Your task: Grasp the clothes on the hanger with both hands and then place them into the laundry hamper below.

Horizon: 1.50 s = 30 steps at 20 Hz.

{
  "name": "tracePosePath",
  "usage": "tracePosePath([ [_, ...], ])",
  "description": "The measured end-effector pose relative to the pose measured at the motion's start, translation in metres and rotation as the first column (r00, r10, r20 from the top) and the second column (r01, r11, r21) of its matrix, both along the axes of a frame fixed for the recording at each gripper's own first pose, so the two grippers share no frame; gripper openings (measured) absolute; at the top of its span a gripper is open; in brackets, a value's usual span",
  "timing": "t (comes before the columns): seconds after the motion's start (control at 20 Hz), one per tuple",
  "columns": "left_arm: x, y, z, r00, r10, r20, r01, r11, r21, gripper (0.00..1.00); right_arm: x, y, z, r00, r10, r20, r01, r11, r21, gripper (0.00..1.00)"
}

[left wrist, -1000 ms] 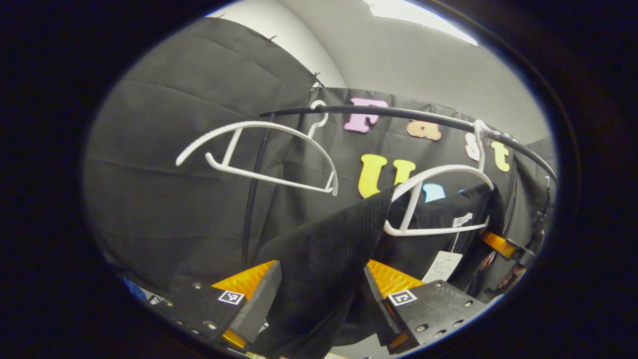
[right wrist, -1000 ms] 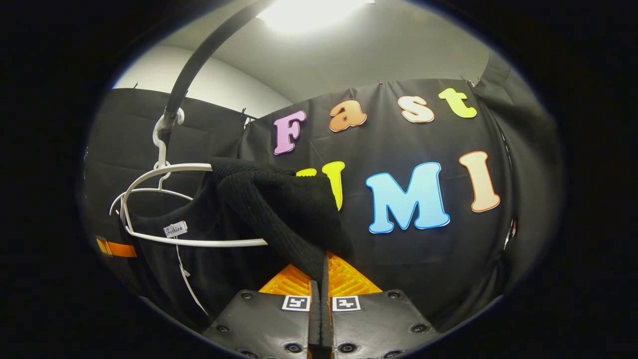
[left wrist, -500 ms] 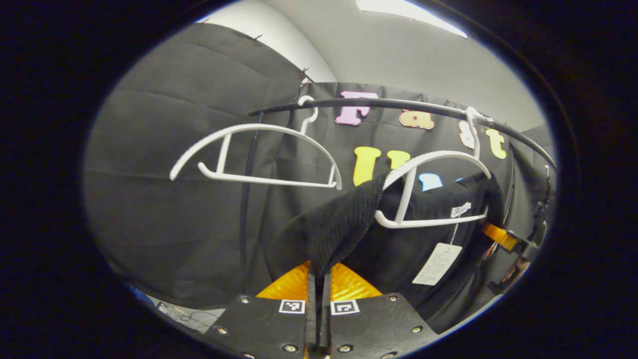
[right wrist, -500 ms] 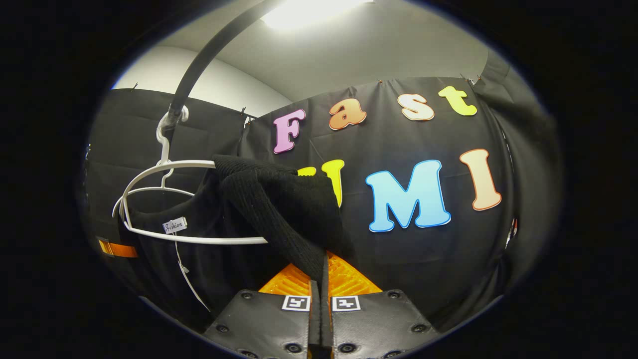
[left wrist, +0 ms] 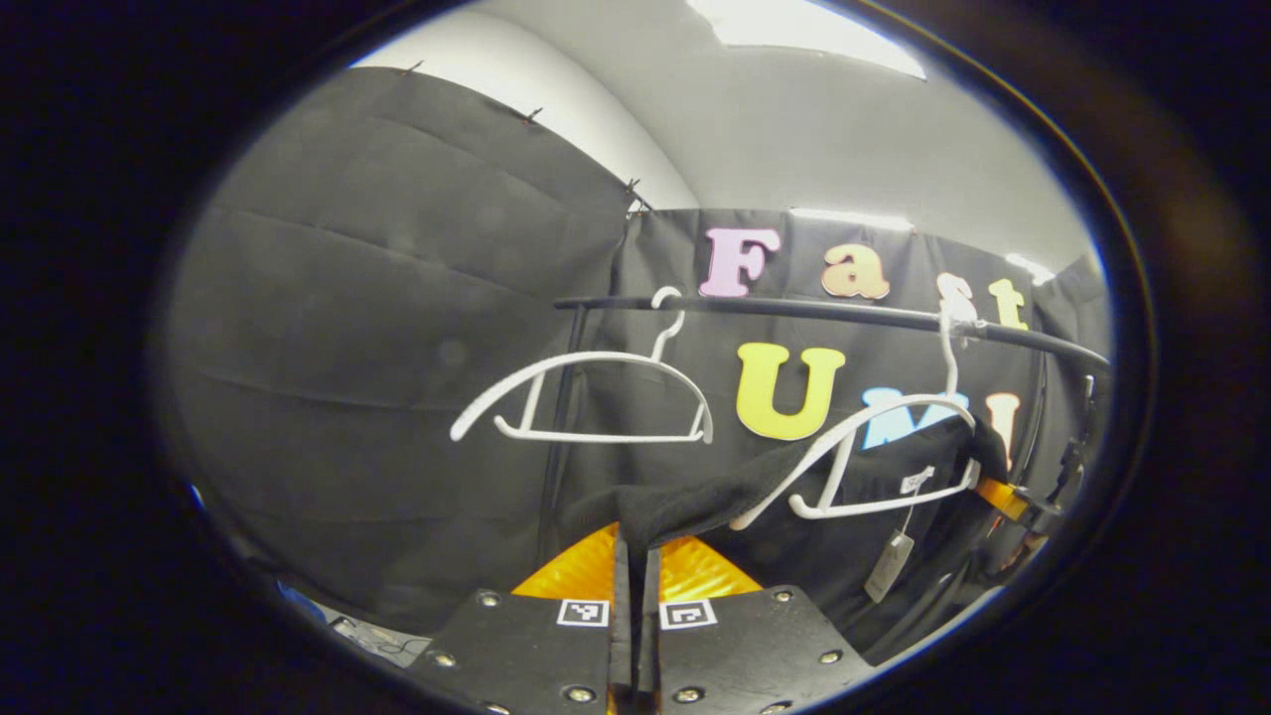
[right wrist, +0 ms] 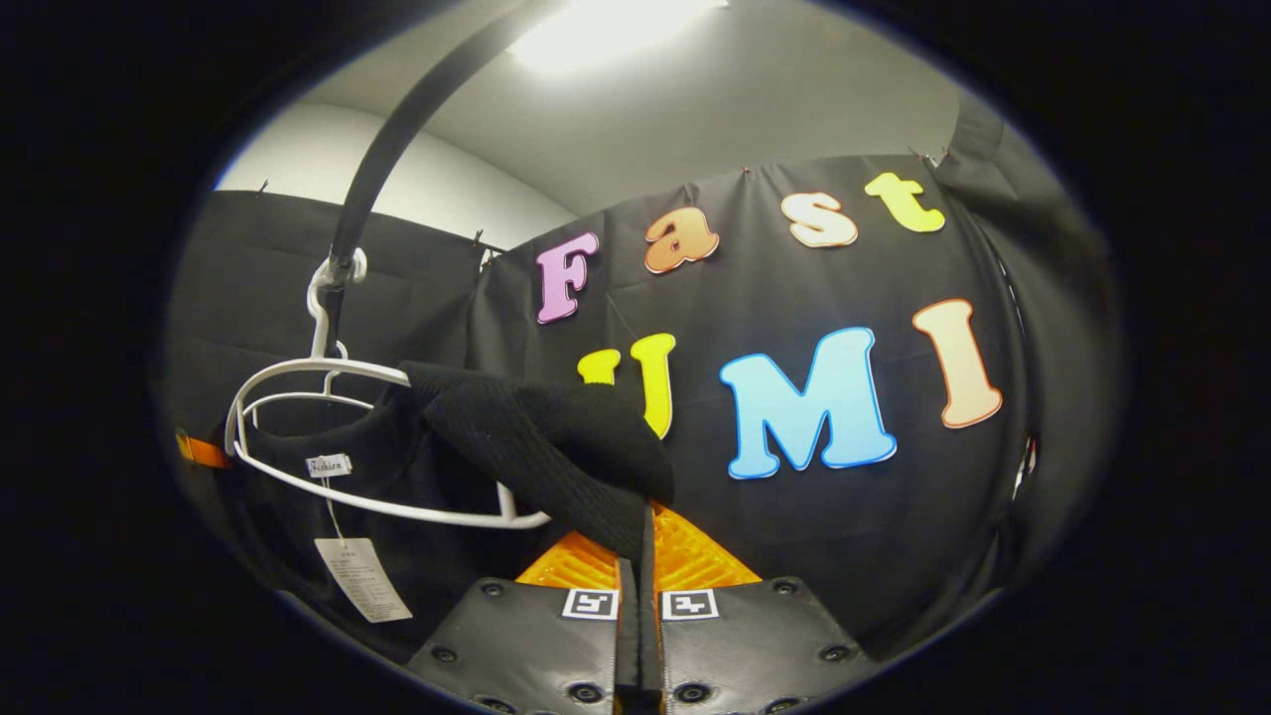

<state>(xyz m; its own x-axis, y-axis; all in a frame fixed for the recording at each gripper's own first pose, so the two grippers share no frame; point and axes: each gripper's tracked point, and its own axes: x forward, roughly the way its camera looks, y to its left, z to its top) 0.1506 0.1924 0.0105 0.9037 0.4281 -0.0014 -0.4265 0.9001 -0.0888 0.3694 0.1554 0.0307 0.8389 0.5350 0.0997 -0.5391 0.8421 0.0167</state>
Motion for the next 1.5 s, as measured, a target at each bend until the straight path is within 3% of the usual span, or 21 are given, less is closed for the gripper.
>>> tracePosePath([
  [0.25,0.023,0.024,0.005,1.0,-0.024,-0.009,0.024,1.0,0.015,0.03,0.021,-0.004,0.013,0.996,-0.046,0.07,0.046,0.999,0.002,0.0],
  [0.45,0.022,0.028,-0.012,0.998,-0.051,-0.036,0.049,0.998,-0.039,0.04,0.037,0.006,-0.001,0.992,-0.066,0.107,0.072,0.996,-0.055,0.0],
  [0.65,0.022,0.023,-0.031,0.997,-0.064,-0.048,0.058,0.991,-0.12,0.04,0.046,0.017,-0.026,0.995,-0.063,0.082,0.072,0.992,-0.107,0.02],
  [1.0,0.014,0.023,-0.067,0.988,-0.09,-0.128,0.074,0.99,-0.123,0.04,0.044,0.034,-0.07,0.999,-0.042,-0.01,0.04,0.99,-0.137,0.0],
  [1.1,0.016,0.023,-0.061,0.989,-0.095,-0.111,0.083,0.991,-0.105,0.03,0.043,0.026,-0.057,0.998,-0.063,0.014,0.065,0.99,-0.127,0.02],
  [1.3,0.033,0.023,-0.025,0.997,-0.074,-0.033,0.072,0.996,-0.059,0.04,0.049,0.009,-0.013,0.994,-0.104,0.036,0.104,0.995,0.002,0.05],
  [1.35,0.042,0.023,-0.013,0.997,-0.072,0.007,0.072,0.996,-0.061,0.03,0.051,0.002,0.001,0.99,-0.126,0.065,0.125,0.992,0.016,0.0],
  [1.5,0.057,0.025,0.014,0.995,-0.069,0.075,0.073,0.996,-0.053,0.04,0.058,-0.005,0.021,0.98,-0.162,0.116,0.158,0.986,0.047,0.0],
])
